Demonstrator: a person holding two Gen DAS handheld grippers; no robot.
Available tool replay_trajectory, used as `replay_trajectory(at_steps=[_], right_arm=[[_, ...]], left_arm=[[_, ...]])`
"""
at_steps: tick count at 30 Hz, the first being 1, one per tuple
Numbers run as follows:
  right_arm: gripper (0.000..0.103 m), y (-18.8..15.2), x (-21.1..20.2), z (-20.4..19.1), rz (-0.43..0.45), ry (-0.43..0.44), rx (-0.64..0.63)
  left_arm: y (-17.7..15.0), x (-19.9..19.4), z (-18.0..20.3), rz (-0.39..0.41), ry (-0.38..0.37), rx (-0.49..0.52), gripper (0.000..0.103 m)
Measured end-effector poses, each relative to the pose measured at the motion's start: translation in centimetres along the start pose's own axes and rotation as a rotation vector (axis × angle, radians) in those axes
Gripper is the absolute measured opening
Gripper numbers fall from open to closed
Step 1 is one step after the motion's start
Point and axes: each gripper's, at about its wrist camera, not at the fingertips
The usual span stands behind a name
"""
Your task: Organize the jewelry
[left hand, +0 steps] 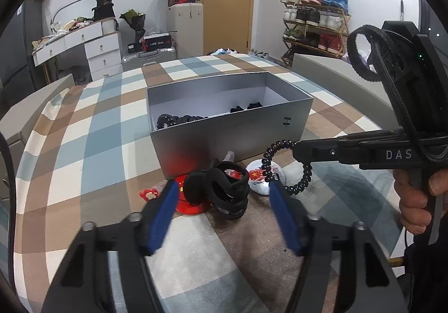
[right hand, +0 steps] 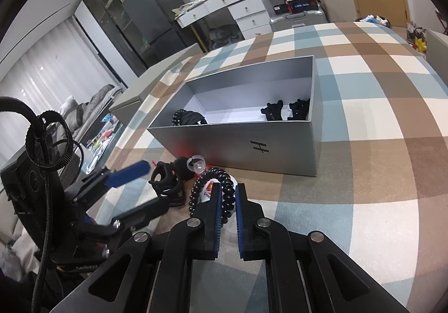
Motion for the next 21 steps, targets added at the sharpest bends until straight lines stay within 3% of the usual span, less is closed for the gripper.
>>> replay_trajectory(at_steps=[9,14,21], right_arm=[[0.009,-0.6,-0.6,0.4,0.000,-0.002,0.004],[0.009,-0.5,-0.7,0.6,0.005,0.000,0.008],[0.009,-0.6,-0.6,0.4,0.005,-0.001,0.002]], left_arm=[[0.5,0.6,0.5,-0.006,0.003,0.022,0.048],[0.5,1.1,0.3,-0.030,0.023,0.015,0.028],[0.2,0.9,0.7,-0.029,-0.001,0.026,0.028]])
Point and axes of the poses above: each gripper's, at about its wrist camera, not at the fingertips, and x roughly the way its jaws point, z to its right, y to its top, and after that the axes turned 6 degrees about -y, right-handed
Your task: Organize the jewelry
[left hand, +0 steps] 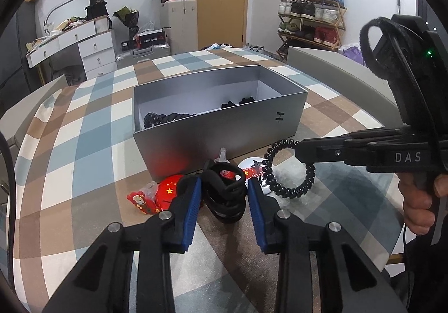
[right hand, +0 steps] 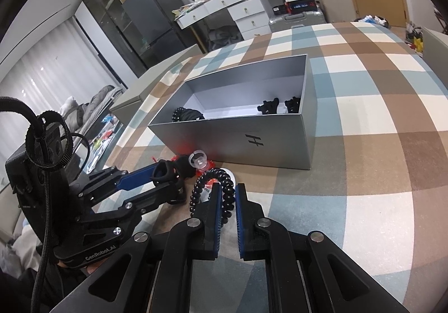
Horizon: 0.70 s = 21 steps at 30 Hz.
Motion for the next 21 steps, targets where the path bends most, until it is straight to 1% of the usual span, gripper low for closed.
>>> replay_trajectory(at_steps=[5,21], right_arm=[[0.009,0.04,0.09,0.09,0.000,-0.002,0.004],[0.009,0.05,-0.19,0.45,0.016,0.003,0.022]], left_arm=[[-0.02,-0.17,0.16,0.006,-0.003,0.006,0.028],[0.09,-0.52,-0.28,0.038,-0.005,-0.022,0.028]])
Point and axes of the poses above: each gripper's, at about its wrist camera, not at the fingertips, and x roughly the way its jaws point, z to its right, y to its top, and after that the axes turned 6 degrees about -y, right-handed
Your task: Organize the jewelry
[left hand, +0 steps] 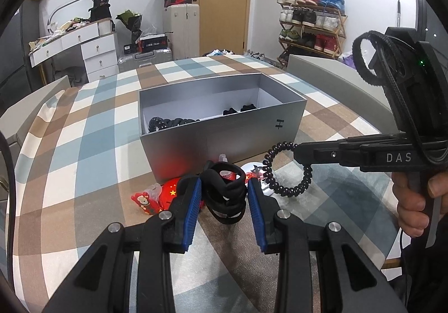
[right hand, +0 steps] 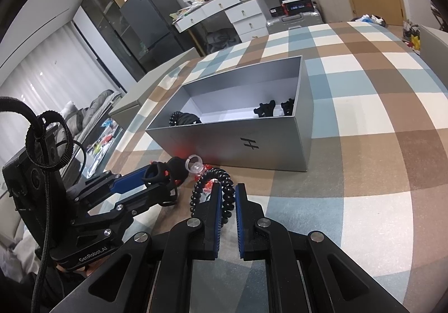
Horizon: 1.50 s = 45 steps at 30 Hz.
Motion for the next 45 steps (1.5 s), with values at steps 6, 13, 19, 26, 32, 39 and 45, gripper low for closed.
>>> replay_trajectory(at_steps=[6,13,19,26,32,39,45], right_arm=[[0.009,0.1,-0.3,-0.2,0.014,0.009,-0.011],[0.009,0.3,-0.9,-0.2,0.044,0.032,-0.008],[0.009,0.7,-2.0,0.0,0.091,0.066,0.013],[0.009,1.1,-3.2,0.2,0.147,0.078,0.047],[0.009,2.0,-3.7,0.5,0.183,0.053,0.073],[0.009,3.5,-5.3,0.4,0.249,0.027,0.072],[0.009,5.1,-6.1,0.2,0.293,0.015,0.069]], left_arm=[[0.2,-0.5,-0.1,0.030,-0.003,-0.005,0.028],[0.6,-1.2,-0.3,0.058,0.003,-0.015,0.028],[1.2,-1.7,-0.6,0.084,0.016,-0.025,0.028],[1.9,-1.9,-1.0,0.105,0.023,-0.039,0.028],[2.7,-2.1,-1.0,0.127,0.030,-0.037,0.028],[4.1,-2.6,-1.2,0.165,0.036,-0.037,0.027],[5.4,-2.7,-1.8,0.202,0.036,-0.057,0.020]])
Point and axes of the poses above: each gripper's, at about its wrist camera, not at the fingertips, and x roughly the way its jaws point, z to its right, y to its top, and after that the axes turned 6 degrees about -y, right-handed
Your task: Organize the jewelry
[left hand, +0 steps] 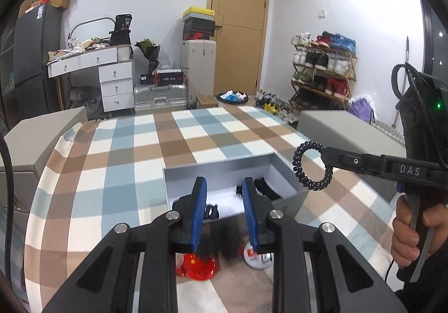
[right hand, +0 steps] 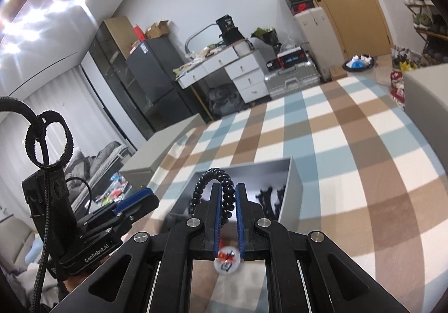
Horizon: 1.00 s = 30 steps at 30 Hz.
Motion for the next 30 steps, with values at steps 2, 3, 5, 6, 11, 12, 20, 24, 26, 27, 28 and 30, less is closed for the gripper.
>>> replay_trajectory(at_steps=[2,3,5,6,11,12,20,24,26,27,28,30], right_arm=[[0.009,0.4,0.1,0.0,0.009,-0.009,0.000],[0.009,0.5,0.1,0.0,0.010,-0.014,0.001],[0.009,0.5,0.3,0.2,0.013,-0.022,0.002],[0.009,0.5,0.3,0.4,0.011,-0.024,0.002],[0.009,0.1,0.2,1.0,0.000,-0.024,0.006],[0.009,0.0,0.2,1.1,0.000,-0.023,0.008],[0.026,-1.7,-1.1,2.1,-0.080,-0.065,-0.034],[0.044,-4.2,-1.7,3.0,-0.170,-0.059,-0.040],[0.044,-5.4,-1.2,3.4,-0.220,-0.038,-0.024],[0.044,-6.0,-1.0,3.4,-0.237,-0.030,-0.022],[0.044,-6.3,-0.8,3.3,-0.248,-0.027,-0.025],[0.044,-7.1,-0.4,2.8,-0.280,-0.019,-0.045]], left_arm=[[0.1,0.4,-0.2,-0.004,0.007,0.002,0.020],[0.0,0.5,-0.4,-0.005,0.011,-0.001,0.020],[-0.3,0.8,-1.1,-0.023,0.013,-0.018,0.020],[-0.6,0.9,-1.3,-0.039,0.013,-0.026,0.020],[-2.7,0.0,-0.7,-0.110,-0.044,-0.039,0.021],[-3.1,-0.2,-0.5,-0.119,-0.066,-0.039,0.023],[-5.7,-0.7,1.6,-0.222,-0.166,-0.057,0.051],[-6.3,-1.5,3.3,-0.230,-0.201,-0.005,0.066],[-6.7,-1.5,4.0,-0.247,-0.212,0.021,0.074],[-7.0,-1.5,4.2,-0.257,-0.213,0.027,0.077],[-7.2,-1.4,4.1,-0.260,-0.216,0.028,0.078],[-7.4,-1.6,4.0,-0.248,-0.241,0.008,0.079]])
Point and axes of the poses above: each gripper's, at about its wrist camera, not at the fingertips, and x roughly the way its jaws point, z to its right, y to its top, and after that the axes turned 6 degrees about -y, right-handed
